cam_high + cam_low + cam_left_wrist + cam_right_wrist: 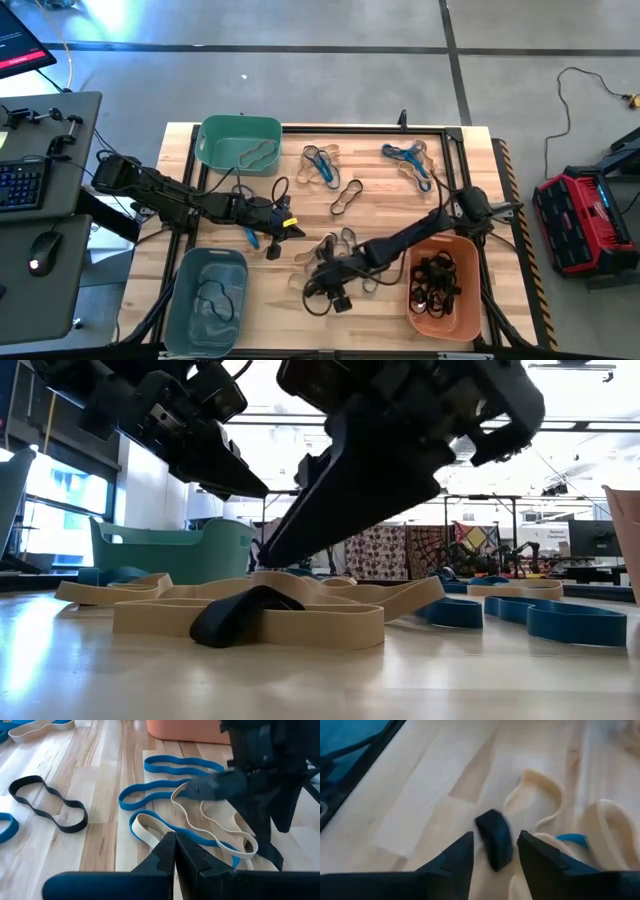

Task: Sort rubber bands into baskets
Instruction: Put the black rubber band into the orange bin

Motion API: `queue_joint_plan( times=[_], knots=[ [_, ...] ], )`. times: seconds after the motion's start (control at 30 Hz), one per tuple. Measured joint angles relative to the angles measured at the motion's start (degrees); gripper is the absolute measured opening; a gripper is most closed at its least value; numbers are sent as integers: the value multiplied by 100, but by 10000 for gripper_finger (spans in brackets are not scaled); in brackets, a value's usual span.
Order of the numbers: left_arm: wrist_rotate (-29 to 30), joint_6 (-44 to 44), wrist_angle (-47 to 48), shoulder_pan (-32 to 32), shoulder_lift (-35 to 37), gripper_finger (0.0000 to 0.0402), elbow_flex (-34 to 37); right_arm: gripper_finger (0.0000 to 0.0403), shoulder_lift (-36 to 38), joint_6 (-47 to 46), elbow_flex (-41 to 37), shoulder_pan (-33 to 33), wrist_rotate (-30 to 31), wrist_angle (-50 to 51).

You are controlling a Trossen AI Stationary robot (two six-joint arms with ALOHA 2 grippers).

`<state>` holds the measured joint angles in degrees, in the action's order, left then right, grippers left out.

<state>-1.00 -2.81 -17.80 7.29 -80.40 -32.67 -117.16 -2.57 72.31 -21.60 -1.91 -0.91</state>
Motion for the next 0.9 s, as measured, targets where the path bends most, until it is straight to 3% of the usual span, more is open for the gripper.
queue_joint_plan(
  times=[0.43,0.53,0.7,0.9],
  knots=[
    [0,-44,26,28,0,0,4,124,-302,-46,0,146,-262,-56],
    [0,-54,25,28,0,0,4,96,-302,-10,0,148,-195,-59],
    [0,-10,24,28,0,0,4,12,-302,3,0,170,-311,-37],
    [0,-12,26,28,0,0,4,9,-28,-146,83,147,-233,279]
  ],
)
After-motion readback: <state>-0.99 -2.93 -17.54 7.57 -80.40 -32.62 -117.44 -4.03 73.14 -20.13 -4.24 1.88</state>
